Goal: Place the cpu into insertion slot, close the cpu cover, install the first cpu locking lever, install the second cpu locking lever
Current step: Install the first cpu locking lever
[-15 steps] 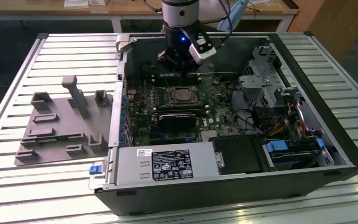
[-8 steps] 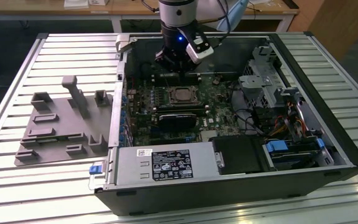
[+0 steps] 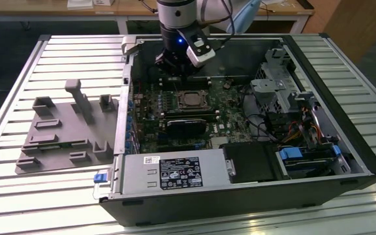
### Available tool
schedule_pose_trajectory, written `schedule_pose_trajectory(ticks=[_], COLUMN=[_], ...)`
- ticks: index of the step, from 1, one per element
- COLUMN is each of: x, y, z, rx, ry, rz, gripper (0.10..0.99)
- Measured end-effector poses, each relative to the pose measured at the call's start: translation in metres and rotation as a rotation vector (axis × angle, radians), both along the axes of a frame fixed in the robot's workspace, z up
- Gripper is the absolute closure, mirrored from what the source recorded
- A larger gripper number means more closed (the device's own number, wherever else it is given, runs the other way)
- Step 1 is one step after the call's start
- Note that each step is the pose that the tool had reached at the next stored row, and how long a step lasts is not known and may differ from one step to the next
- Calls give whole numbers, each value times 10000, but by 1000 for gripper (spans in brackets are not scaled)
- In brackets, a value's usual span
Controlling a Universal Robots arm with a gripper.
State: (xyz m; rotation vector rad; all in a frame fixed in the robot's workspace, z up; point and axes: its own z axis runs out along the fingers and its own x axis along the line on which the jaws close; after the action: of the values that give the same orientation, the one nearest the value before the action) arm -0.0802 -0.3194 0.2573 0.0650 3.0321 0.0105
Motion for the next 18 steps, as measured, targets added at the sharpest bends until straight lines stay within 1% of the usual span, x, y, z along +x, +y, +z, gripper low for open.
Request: schedule_pose_trajectory(ticks=[6,8,12,16,18], x=[-152,-179,-225,-282,-310], y=[0,0,0,0,0], z=[-3,-5,-11,-19,-21], rx=[1,20,126,147,190], ry=[-5,-5,-9,-9,-8], rz=[-2,-3,-4,-3,-3], gripper=[984,984,984,984,984])
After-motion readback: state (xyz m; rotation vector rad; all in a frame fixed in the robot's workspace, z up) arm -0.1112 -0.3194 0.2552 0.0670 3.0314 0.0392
